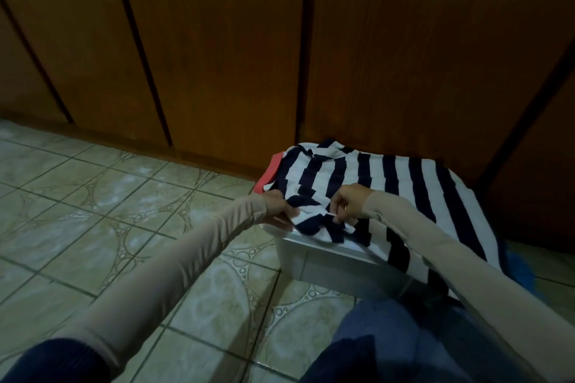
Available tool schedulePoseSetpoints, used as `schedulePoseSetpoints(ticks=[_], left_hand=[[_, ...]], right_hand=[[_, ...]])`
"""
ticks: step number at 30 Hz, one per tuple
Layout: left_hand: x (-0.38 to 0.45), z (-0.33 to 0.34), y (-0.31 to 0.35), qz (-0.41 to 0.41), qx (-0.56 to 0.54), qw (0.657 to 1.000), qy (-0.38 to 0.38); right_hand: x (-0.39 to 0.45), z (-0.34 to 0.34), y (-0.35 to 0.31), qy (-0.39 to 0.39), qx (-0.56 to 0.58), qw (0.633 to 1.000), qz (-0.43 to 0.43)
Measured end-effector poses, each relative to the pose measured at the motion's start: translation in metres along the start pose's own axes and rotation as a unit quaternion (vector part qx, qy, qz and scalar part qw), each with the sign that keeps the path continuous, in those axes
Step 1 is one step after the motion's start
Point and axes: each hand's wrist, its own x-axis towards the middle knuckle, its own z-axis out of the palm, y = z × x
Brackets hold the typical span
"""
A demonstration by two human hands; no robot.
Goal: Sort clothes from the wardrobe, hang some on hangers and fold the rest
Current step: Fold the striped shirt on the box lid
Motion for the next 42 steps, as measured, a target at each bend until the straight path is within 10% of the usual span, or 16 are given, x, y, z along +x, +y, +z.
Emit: schedulePoseSetpoints(ticks=[10, 18, 29, 35, 42], left_hand=[[-0.022, -0.026, 0.021, -0.052, -0.197, 0.979, -0.019], [-0.032, -0.030, 0.008, -0.164, 0.242, 0.956, -0.004], [-0.014, -0.010, 0.015, 0.151, 0.425, 0.828, 0.332], [0.015, 0.012, -0.005, 0.214, 0.505, 0.832, 0.088], [0.022, 0.016, -0.007, 0.066, 0.585, 0.803, 0.097]], right_hand=[[-0.009, -0.019, 0.017, -0.027, 0.103, 0.994, -0.007], [-0.001, 0.006, 0.016, -0.084, 0.024, 0.996, -0.015], [0.015, 0.025, 0.027, 0.004, -0.057, 0.998, 0.015], [0.019, 0.031, 0.031, -0.038, -0.067, 0.996, 0.034], [0.000, 0.030, 0.064, -0.018, -0.072, 0.994, 0.074]])
